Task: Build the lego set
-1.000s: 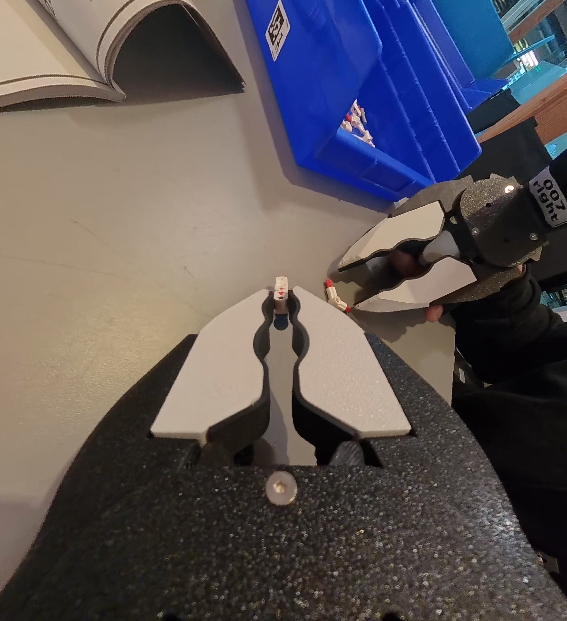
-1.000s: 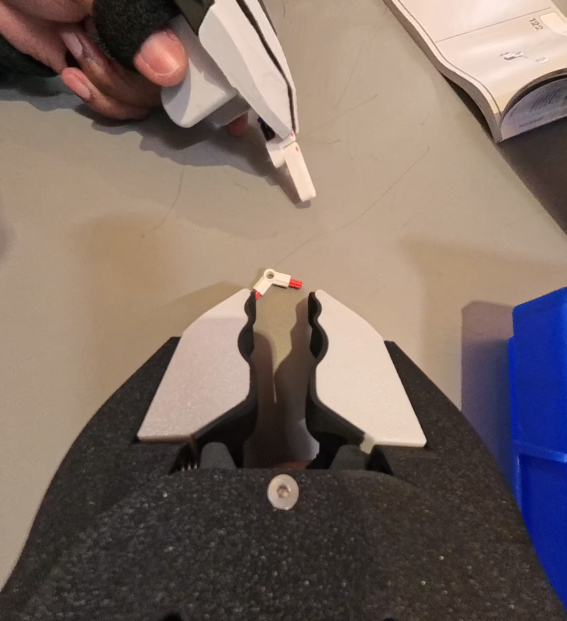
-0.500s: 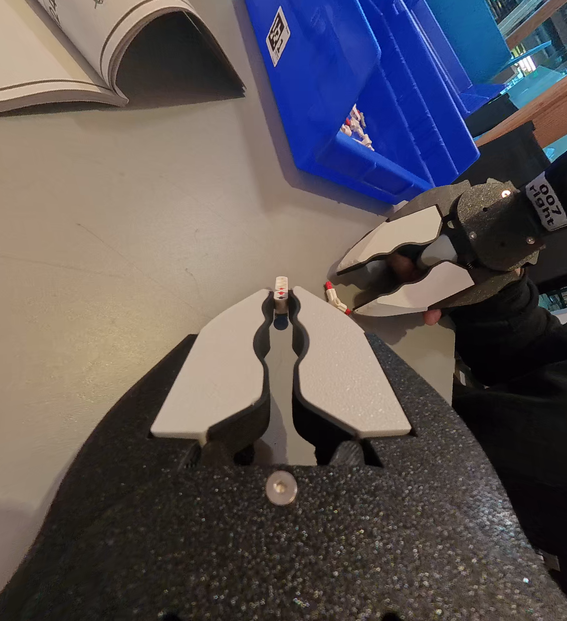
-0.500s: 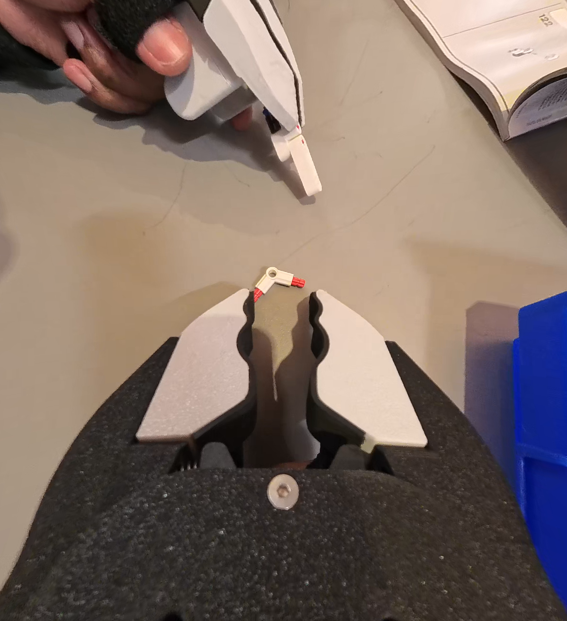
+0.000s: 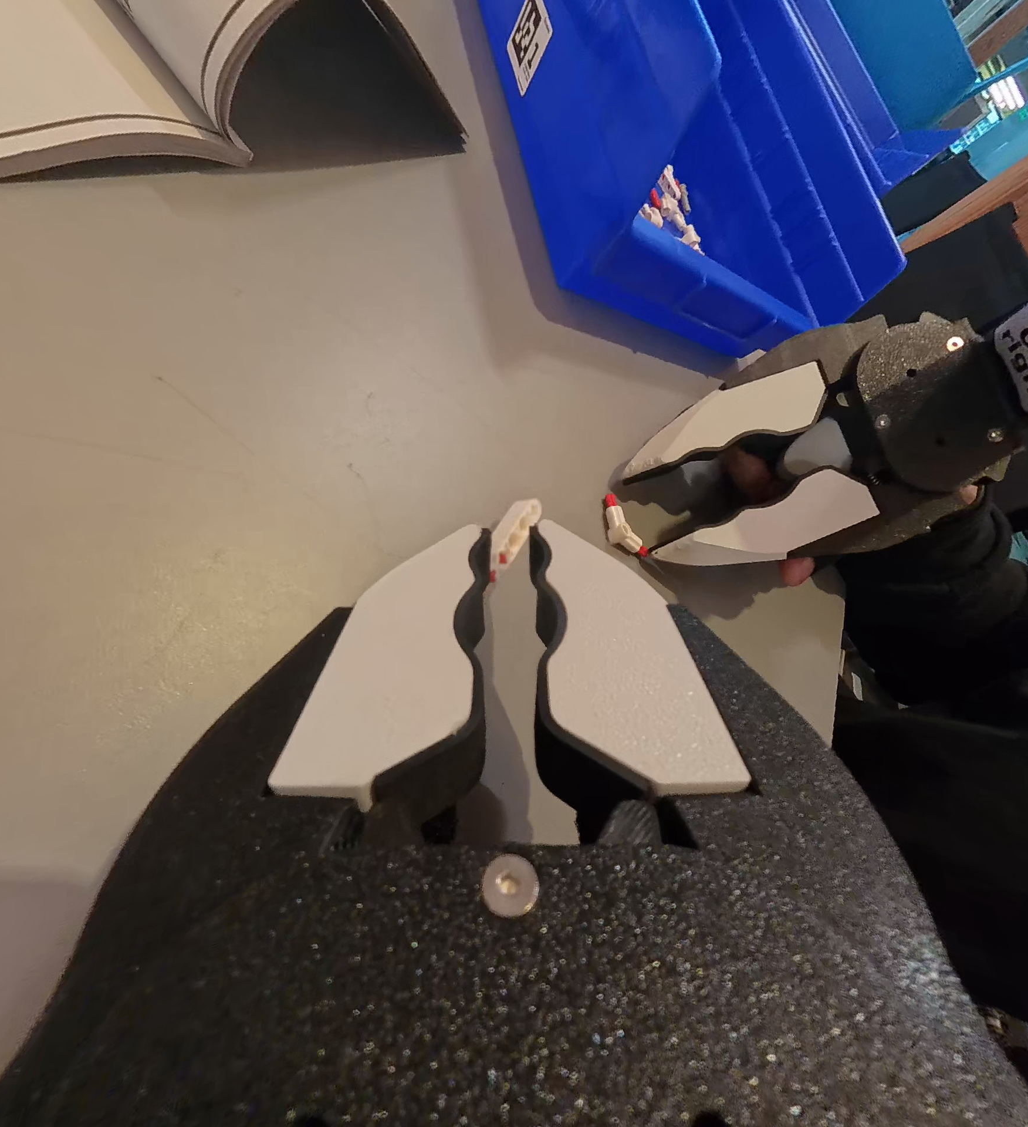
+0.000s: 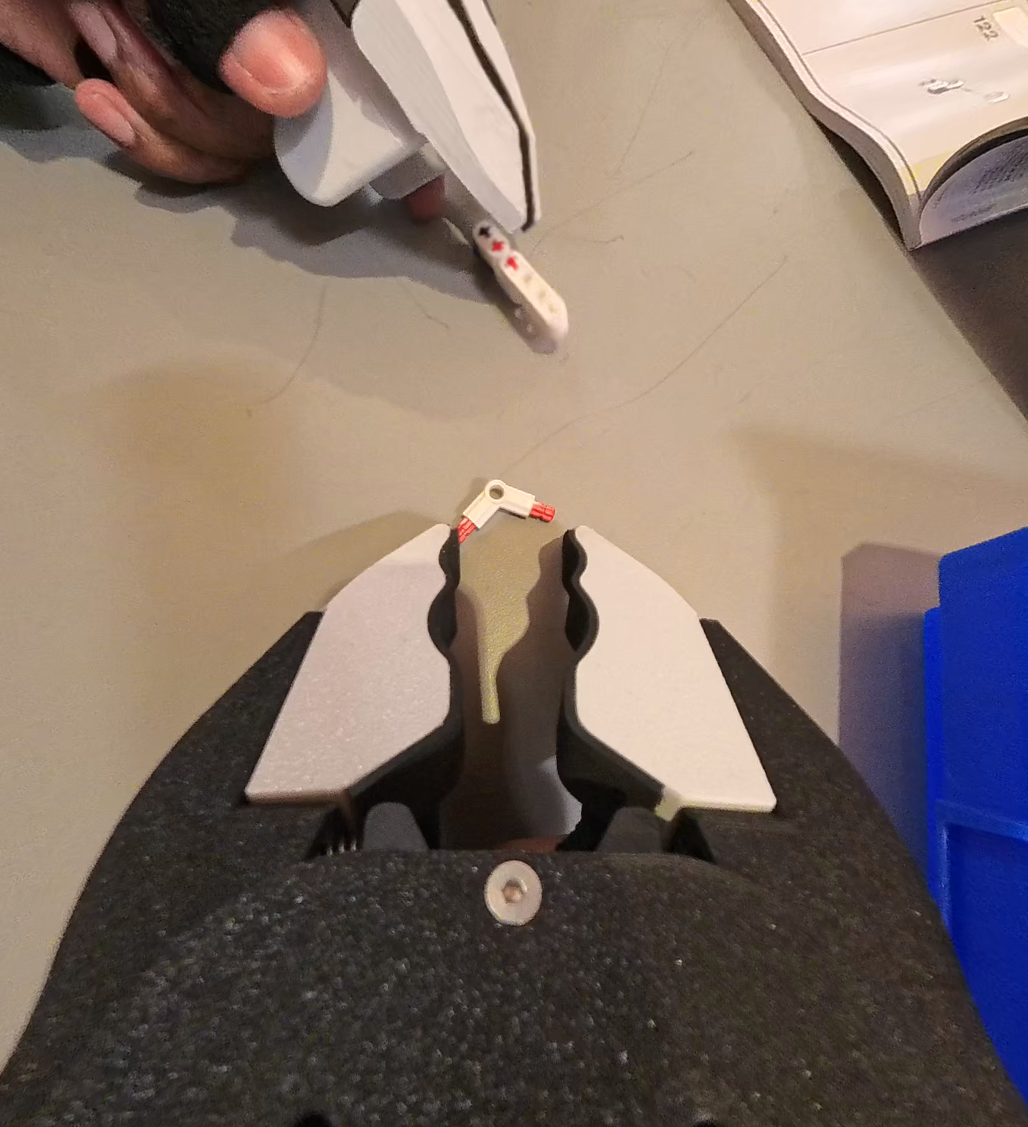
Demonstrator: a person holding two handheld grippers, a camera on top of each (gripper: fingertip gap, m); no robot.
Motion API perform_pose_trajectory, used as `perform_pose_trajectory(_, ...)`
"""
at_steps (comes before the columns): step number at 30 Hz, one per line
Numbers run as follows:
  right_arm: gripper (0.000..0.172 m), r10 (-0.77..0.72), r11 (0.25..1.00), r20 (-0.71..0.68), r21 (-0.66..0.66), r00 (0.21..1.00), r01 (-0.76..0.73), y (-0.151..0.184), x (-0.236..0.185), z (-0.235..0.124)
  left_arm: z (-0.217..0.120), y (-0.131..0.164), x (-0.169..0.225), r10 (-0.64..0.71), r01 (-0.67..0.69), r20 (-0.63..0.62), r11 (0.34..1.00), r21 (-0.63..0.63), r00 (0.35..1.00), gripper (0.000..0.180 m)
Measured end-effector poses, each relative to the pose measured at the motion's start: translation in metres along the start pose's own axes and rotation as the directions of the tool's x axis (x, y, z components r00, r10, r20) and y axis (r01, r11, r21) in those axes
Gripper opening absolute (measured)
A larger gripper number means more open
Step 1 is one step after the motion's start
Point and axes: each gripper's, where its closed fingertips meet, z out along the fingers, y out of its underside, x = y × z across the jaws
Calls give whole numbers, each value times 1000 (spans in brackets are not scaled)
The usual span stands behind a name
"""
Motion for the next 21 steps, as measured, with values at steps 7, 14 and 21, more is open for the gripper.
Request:
perform_pose_trajectory(7, 32, 9, 1000, 4, 4, 1000, -9, 0, 1, 0, -13, -8, -3, 53, -53, 11, 998, 35, 999, 20)
perform_pose_trajectory(14, 32, 6, 1000, 20, 2, 1000, -6, 0, -1, 0, -22, -2, -1, 236, -235, 15, 971, -45, 972, 23)
perform_pose_trajectory(21, 38, -53, 998, 21, 44, 998, 52, -4, 3, -4, -18, 9, -1, 438, -430, 55, 896, -111, 897, 31)
